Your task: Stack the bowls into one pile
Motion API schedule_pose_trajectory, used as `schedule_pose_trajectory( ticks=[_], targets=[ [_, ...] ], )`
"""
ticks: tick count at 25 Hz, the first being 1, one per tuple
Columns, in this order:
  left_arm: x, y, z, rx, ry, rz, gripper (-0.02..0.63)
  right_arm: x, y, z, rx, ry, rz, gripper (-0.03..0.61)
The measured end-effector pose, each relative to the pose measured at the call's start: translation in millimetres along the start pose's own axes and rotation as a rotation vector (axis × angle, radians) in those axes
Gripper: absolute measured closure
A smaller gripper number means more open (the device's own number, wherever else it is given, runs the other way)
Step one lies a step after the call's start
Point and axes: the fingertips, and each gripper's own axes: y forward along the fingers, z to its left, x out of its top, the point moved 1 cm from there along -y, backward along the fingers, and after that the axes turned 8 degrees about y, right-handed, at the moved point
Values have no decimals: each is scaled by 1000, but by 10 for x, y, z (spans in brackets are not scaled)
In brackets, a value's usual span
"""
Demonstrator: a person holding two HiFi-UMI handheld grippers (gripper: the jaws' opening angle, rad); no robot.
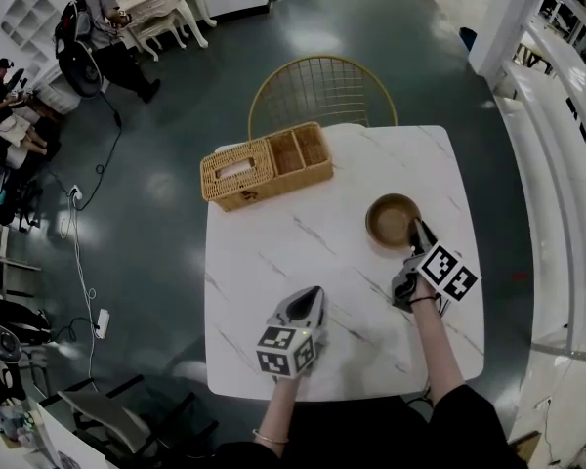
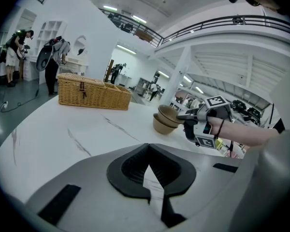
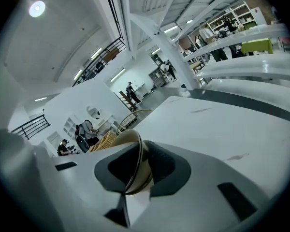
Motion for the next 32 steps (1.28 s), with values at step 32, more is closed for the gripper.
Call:
schedule_pose_trajectory(
  ticks=[32],
  targets=[
    [112,-100,-40,12,8,-41,600,-30,-49,-74,-45,-81,50,459]
  ],
)
